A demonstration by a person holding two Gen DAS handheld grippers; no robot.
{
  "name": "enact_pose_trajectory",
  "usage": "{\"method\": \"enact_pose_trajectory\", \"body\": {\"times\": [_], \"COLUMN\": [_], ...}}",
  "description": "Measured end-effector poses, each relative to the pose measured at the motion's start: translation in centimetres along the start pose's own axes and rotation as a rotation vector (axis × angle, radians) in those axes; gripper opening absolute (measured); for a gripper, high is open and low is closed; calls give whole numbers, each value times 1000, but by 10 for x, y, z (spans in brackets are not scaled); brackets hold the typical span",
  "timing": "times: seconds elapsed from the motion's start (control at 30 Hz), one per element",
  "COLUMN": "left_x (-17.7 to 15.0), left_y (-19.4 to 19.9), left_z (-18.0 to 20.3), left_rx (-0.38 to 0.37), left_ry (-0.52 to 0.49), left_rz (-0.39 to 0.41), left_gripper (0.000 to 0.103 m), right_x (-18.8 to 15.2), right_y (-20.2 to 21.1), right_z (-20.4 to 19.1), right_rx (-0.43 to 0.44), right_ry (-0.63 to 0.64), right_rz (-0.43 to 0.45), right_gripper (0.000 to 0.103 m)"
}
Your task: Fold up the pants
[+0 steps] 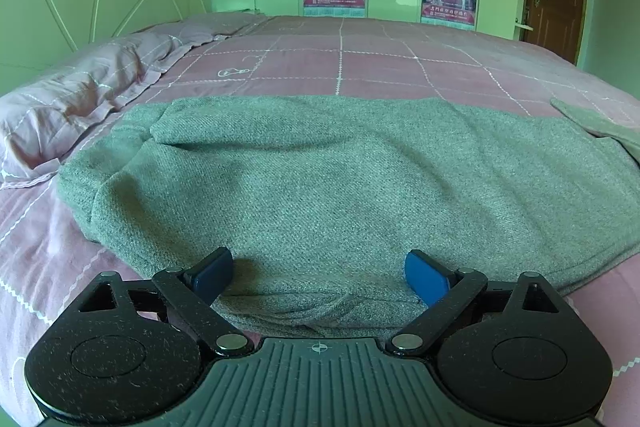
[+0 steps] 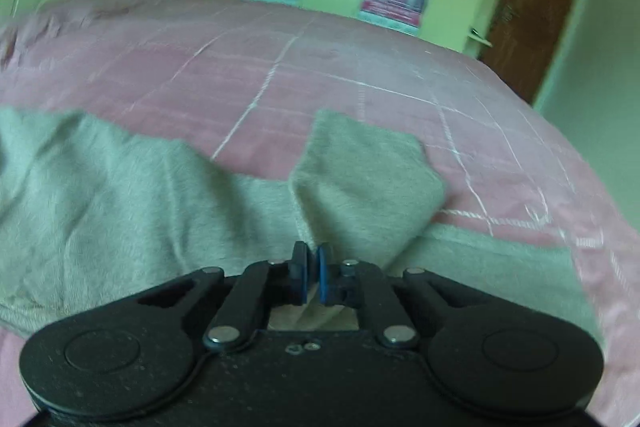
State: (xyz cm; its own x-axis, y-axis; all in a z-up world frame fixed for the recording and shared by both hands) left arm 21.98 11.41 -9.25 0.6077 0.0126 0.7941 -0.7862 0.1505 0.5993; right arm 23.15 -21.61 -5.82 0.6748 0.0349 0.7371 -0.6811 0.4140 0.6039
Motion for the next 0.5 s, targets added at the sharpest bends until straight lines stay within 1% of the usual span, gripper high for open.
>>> {"method": "enact_pose_trajectory", "body": {"times": [0.03, 0.07, 0.1, 0.13, 0.17, 0.2, 0.27, 0.33, 0.37, 0.43, 0.5], "left_x": [0, -1, -1, -2, -2, -2, -2, -2, -1, -1, -1], "left_y": [0, 0, 0, 0, -1, -2, -3, -4, -4, -5, -6], "left_z": [0, 0, 1, 1, 2, 2, 3, 3, 3, 3, 3], "left_rx": [0, 1, 3, 6, 8, 8, 7, 6, 5, 4, 3], "left_ry": [1, 0, -2, -5, -8, -10, -11, -15, -15, -15, -15], "left_rz": [6, 11, 17, 20, 24, 25, 23, 20, 19, 18, 17], "left_gripper": [93, 93, 94, 94, 95, 96, 97, 97, 98, 98, 99], "right_x": [-6, -19, -34, -51, -65, -70, -63, -41, -31, -10, 2], "right_y": [2, 2, 0, -2, -5, -3, 8, 17, 16, 4, -11], "right_z": [11, 24, 35, 44, 49, 51, 52, 46, 39, 20, 1], "right_rx": [-2, -1, 14, 36, 57, 74, 73, 49, 48, 18, -16], "right_ry": [-33, -73, -134, -207, -240, -252, -246, -175, -128, 23, 179], "right_rz": [-7, -32, -73, -122, -157, -139, -71, 16, 38, 66, 87], "right_gripper": [0, 2, 11, 15, 17, 17, 19, 23, 24, 27, 30]}}
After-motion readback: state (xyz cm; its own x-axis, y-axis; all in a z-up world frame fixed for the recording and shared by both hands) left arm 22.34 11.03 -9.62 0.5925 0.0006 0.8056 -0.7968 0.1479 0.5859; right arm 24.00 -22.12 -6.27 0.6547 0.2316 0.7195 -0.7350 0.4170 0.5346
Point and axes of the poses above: each gripper's, at about its wrist camera, not at the fingertips, and y roughly against the way its jaws point, z to its right, x to its top, the point moved 9 cm from there along -y, roughly the way its jaws point, and after that the axes turned 11 degrees about -x, right-handed, at the moved point
